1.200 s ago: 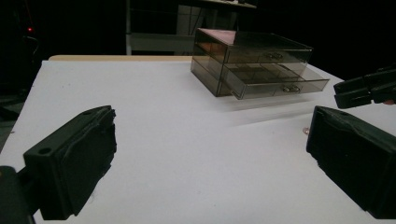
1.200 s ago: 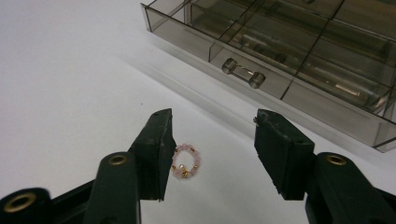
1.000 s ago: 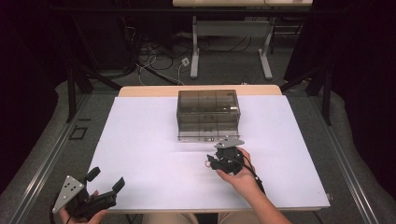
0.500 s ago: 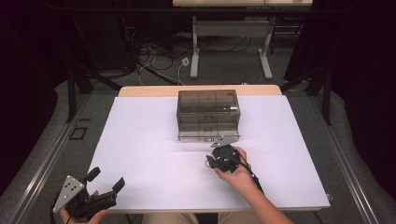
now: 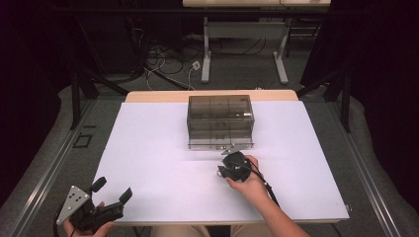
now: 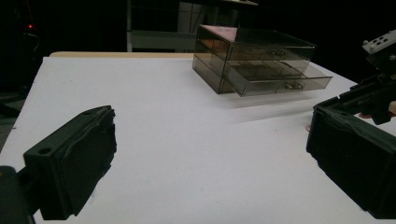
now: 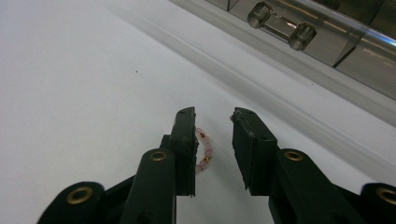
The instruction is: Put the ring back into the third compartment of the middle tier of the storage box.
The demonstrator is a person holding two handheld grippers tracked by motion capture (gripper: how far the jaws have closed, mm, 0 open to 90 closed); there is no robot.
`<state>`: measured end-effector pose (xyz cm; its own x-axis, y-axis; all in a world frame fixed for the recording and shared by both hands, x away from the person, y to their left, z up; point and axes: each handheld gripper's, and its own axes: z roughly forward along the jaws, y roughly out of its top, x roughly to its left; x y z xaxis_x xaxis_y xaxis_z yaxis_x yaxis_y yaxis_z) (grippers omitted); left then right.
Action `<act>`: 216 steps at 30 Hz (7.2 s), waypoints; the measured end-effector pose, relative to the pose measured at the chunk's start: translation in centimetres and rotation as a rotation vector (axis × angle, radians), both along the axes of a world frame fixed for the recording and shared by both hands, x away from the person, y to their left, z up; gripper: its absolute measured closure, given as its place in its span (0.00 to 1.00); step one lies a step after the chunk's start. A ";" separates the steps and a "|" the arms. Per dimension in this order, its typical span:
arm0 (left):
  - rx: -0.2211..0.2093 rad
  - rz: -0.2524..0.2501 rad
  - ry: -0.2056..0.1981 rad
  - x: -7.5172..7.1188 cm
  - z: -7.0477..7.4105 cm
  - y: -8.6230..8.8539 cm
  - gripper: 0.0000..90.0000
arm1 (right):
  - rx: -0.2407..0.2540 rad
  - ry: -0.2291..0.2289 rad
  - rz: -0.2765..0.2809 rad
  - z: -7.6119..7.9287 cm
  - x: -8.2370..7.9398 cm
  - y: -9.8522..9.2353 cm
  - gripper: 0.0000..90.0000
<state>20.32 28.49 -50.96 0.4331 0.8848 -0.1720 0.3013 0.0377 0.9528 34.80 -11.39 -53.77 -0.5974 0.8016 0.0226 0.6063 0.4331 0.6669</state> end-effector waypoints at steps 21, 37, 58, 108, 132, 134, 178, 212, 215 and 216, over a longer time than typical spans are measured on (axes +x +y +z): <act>0.002 0.001 0.000 0.0 0.0 0.1 0.02 | -0.023 0.026 -0.001 -1.1 0.4 0.4 0.82; 0.003 0.000 0.002 0.0 -0.1 0.1 0.02 | -0.037 0.027 0.002 -1.4 0.4 0.4 0.86; 0.002 -0.001 0.001 0.0 -0.1 0.1 0.02 | -0.034 0.039 0.001 -1.3 0.4 0.4 0.95; 0.006 0.001 0.005 0.1 -0.2 0.1 0.02 | 0.044 -0.022 0.009 0.1 -0.8 -0.1 0.97; 0.007 0.001 0.007 0.1 -0.2 0.1 0.02 | 0.082 -0.051 0.031 2.1 -1.5 -1.3 0.97; 0.007 0.001 0.006 0.1 -0.3 0.1 0.02 | 0.094 -0.032 0.031 2.4 -1.5 -1.4 0.97; -0.006 0.001 0.008 0.2 -0.3 0.2 0.02 | 0.013 -0.005 0.082 9.5 0.6 -2.6 0.97; 0.000 -0.003 0.011 0.3 -0.3 0.1 0.02 | 0.011 0.016 -0.078 10.5 5.2 -4.5 0.97; 0.002 -0.006 0.011 0.2 -0.4 0.0 0.02 | 0.021 0.015 -0.098 10.5 5.6 -4.6 0.97; 0.001 -0.007 0.013 0.2 -0.4 0.0 0.02 | 0.020 0.020 -0.105 10.5 5.7 -4.5 0.97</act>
